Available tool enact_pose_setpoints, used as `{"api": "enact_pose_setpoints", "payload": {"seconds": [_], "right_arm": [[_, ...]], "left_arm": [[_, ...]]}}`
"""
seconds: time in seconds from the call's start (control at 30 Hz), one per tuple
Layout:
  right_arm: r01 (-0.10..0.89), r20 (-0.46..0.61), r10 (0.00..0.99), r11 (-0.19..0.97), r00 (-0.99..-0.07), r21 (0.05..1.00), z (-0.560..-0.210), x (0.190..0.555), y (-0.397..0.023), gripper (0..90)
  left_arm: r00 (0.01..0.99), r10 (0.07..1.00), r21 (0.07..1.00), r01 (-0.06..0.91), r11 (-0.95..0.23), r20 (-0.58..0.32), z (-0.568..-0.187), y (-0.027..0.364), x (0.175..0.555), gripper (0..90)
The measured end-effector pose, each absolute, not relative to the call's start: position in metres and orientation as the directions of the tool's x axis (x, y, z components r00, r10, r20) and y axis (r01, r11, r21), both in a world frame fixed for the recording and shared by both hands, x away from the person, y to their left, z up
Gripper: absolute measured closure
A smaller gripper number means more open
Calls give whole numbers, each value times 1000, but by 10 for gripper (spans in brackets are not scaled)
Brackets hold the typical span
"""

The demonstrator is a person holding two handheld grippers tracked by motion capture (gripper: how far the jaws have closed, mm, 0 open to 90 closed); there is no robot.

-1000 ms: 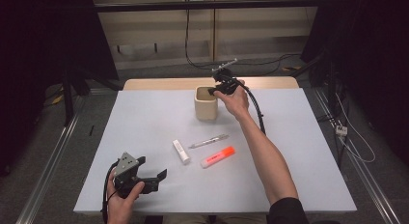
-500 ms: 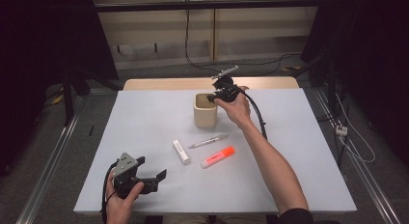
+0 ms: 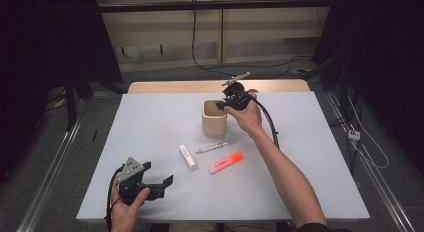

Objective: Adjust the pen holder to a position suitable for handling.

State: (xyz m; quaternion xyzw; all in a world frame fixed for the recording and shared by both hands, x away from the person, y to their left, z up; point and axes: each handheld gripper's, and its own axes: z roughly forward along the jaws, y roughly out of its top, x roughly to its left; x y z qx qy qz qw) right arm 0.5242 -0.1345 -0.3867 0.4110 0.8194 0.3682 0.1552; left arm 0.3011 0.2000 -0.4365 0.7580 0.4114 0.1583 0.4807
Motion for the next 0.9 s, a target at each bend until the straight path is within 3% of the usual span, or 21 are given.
{"api": "enact_pose_setpoints", "payload": {"seconds": [0.53,0.9], "right_arm": [[561,77,784,369,-616,741,-389,525,-136,685],[570,130,783,317,-608,758,-391,518,-147,394]], "left_arm": [[612,776,861,469,-197,-156,-436,201,301,53],[610,776,858,475,-195,-161,-436,198,303,53]]}}
